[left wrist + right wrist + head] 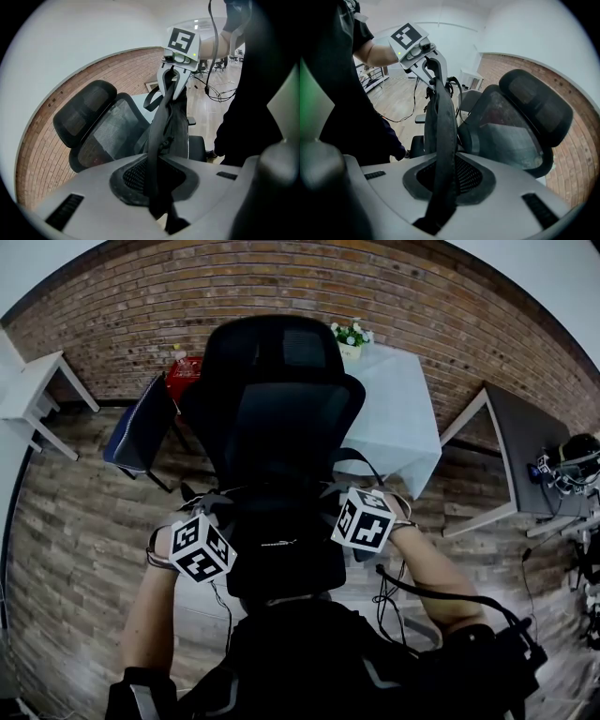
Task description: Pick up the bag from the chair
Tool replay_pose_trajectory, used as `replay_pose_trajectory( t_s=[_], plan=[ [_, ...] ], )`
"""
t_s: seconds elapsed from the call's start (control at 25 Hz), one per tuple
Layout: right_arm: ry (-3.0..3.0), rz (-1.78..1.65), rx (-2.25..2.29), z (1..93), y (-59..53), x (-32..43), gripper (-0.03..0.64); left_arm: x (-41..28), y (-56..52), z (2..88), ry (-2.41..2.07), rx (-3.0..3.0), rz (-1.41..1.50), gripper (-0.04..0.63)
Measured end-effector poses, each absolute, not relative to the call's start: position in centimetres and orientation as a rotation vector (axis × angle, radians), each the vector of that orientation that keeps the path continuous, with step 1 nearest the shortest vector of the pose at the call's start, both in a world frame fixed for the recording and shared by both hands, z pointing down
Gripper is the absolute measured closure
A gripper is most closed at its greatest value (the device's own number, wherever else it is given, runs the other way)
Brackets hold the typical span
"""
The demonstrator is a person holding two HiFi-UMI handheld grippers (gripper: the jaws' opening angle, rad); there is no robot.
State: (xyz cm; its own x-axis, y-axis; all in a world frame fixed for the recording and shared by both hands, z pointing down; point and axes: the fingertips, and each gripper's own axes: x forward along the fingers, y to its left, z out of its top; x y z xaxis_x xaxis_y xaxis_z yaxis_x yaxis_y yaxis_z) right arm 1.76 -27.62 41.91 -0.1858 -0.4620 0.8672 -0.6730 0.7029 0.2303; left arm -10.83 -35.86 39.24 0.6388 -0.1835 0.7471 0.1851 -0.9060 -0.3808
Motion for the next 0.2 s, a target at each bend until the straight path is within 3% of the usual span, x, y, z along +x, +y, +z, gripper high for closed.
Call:
replay_pose_trajectory(
  t_s=[0.2],
  plan=[
    [-1.839,0.251,0.891,42.16,-27.59,1.57,0.548,-11.0,-35.89,39.31,0.004,-2.425,-1.183,0.545]
  ],
)
